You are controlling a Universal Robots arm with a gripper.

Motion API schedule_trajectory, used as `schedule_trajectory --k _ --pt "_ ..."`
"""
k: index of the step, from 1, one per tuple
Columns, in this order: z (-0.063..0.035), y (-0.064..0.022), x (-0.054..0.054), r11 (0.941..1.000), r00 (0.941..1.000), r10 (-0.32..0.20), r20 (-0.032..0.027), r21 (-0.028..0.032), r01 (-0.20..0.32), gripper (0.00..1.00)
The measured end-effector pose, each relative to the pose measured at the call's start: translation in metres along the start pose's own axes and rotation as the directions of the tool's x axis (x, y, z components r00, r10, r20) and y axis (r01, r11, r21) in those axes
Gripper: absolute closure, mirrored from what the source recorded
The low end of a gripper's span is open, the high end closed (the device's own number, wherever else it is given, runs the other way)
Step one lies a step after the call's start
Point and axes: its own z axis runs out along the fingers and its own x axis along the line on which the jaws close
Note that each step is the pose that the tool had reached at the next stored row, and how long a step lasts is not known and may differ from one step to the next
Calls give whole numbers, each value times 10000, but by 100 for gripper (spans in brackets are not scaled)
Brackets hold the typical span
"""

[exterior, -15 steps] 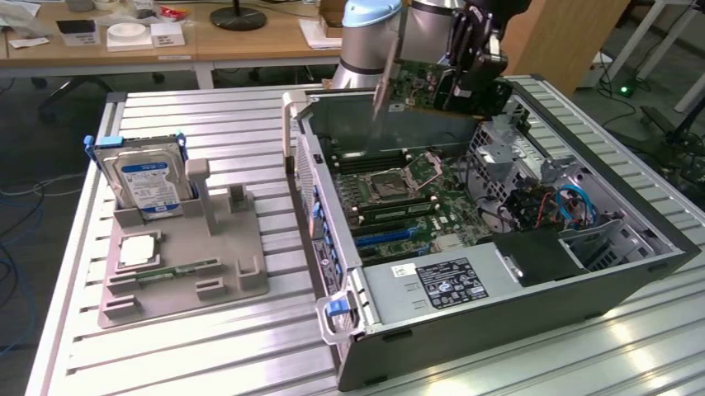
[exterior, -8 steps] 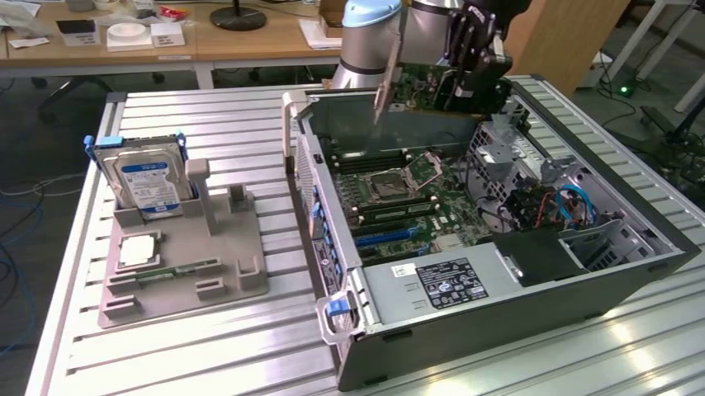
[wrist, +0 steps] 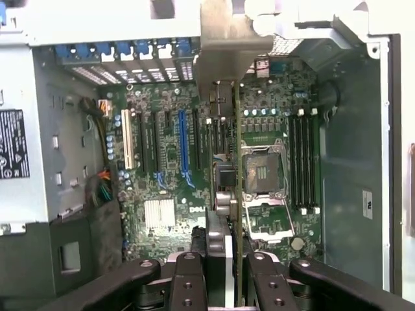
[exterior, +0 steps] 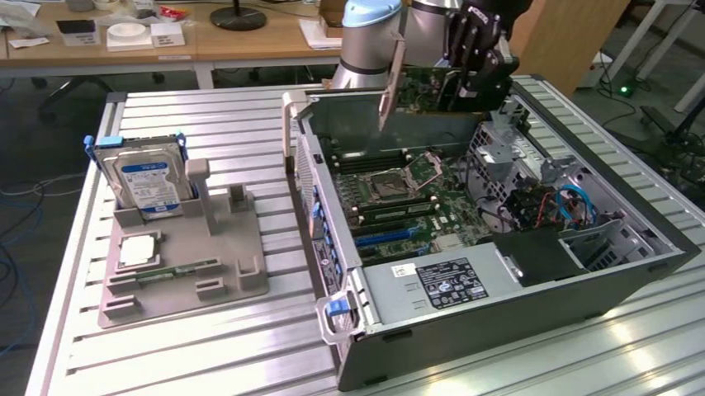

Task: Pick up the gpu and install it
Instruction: 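Insert the gpu into the slot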

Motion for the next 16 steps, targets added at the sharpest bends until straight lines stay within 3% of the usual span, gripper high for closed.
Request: schedule_trajectory --k 4,16 --pt "1 -1 0 9994 9994 -335 1 36 335 72" --pt "6 -8 0 9941 9941 -1085 -3 20 1085 72"
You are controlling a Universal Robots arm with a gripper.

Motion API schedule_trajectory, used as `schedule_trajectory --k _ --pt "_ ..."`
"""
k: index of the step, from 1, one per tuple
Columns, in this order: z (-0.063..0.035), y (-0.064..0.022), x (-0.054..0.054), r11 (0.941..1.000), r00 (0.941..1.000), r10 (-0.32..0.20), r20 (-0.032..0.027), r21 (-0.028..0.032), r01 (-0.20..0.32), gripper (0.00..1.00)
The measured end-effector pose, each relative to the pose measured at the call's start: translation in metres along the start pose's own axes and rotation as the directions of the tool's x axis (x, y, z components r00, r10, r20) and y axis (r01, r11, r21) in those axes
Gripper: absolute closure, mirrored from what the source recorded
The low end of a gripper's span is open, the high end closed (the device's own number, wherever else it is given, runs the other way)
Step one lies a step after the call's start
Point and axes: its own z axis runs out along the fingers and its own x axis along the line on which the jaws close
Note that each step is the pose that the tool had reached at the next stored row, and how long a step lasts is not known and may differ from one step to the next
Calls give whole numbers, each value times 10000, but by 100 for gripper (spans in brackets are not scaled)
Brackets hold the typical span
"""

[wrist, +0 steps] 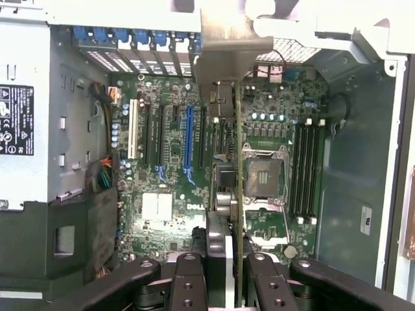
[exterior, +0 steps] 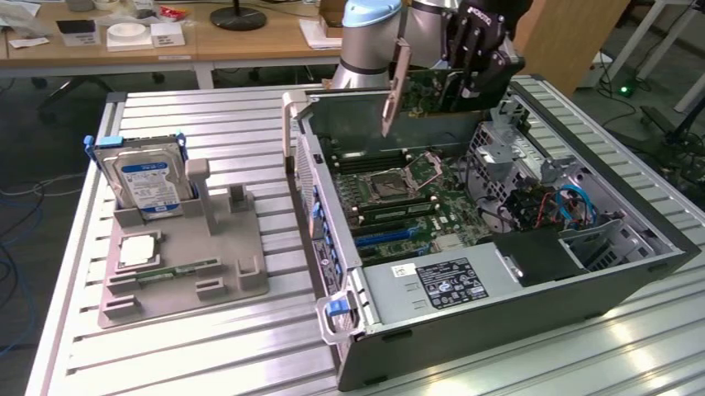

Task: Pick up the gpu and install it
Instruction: 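Insert the gpu into the slot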

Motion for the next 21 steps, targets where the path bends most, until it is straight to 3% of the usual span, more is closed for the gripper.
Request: schedule_trajectory --k 6,18,21 --pt "2 -1 0 9998 9998 -177 -1 -4 177 72" --pt "68 6 2 9995 9995 324 -39 54 -324 72" --pt "84 12 1 9995 9994 322 -88 53 -322 72"
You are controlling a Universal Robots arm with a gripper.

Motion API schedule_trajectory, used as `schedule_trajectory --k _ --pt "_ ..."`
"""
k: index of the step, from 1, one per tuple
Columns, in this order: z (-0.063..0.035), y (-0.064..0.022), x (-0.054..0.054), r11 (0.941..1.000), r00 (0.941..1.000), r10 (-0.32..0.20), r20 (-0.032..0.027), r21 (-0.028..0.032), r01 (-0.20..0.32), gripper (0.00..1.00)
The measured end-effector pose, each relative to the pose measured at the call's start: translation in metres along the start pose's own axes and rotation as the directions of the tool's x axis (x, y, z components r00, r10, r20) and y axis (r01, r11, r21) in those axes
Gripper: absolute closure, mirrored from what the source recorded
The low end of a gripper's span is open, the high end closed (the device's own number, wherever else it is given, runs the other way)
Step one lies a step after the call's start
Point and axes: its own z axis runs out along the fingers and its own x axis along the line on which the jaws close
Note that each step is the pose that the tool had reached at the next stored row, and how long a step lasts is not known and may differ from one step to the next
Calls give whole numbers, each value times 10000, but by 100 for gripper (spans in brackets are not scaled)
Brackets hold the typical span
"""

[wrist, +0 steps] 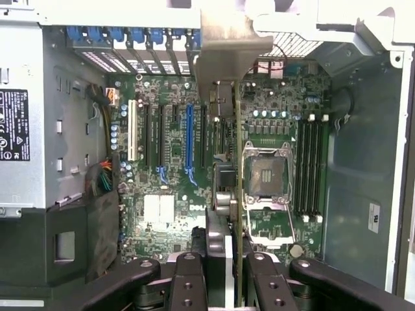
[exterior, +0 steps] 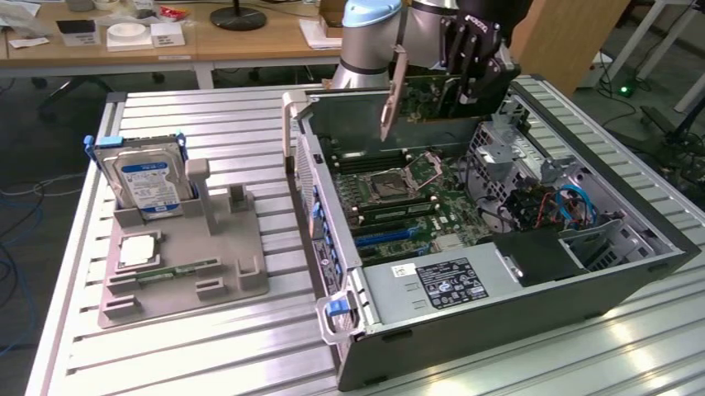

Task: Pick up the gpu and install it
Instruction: 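Insert the gpu into the slot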

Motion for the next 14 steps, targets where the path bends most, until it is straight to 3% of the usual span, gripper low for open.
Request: schedule_trajectory --k 6,8,12,14 --pt "61 5 0 10000 10000 5 -8 -64 -5 72" --pt "62 6 1 10000 10000 6 -49 -89 -7 72" --pt "67 6 0 10000 10000 7 -47 -93 -8 72" --pt "86 7 -1 10000 10000 19 -49 -52 -19 72"
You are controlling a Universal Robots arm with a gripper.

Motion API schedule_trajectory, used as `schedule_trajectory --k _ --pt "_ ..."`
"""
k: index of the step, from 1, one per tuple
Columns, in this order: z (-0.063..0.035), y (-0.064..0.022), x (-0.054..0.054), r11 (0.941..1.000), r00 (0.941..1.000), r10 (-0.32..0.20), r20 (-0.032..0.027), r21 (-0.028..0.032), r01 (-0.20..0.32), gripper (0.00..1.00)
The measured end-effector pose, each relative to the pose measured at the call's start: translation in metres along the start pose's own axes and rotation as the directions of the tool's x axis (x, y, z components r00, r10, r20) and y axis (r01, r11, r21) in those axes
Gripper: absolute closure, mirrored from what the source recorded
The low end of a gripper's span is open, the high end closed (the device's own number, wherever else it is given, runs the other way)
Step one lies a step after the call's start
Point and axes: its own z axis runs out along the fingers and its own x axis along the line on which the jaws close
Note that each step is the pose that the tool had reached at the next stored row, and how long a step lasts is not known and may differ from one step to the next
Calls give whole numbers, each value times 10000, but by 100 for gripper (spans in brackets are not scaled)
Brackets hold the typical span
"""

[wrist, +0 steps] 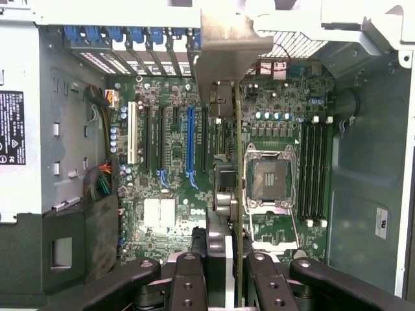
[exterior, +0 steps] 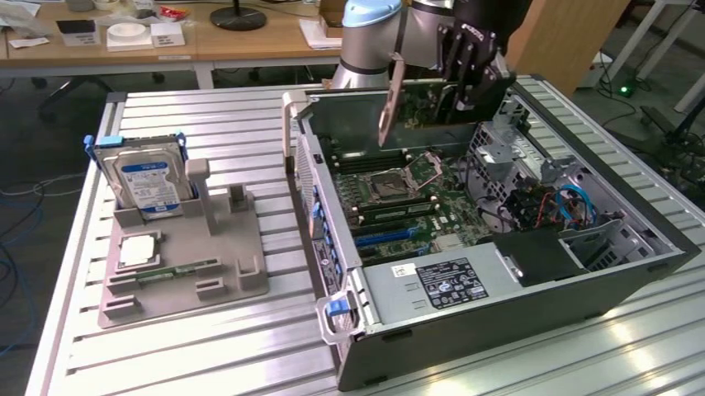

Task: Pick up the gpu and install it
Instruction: 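Insert the gpu into the slot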

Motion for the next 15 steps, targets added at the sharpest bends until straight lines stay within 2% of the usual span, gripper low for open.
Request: schedule_trajectory --k 3,8,13,14,15 --pt "40 -2 -2 10000 10000 17 3 46 -17 72" --pt "130 1 -17 9994 9994 337 1 49 -337 72" --pt "217 35 -18 9993 9994 357 0 54 -357 72" --pt "232 46 -21 9993 9994 357 0 75 -357 72" --pt "242 53 -24 9993 9994 355 1 127 -355 72"
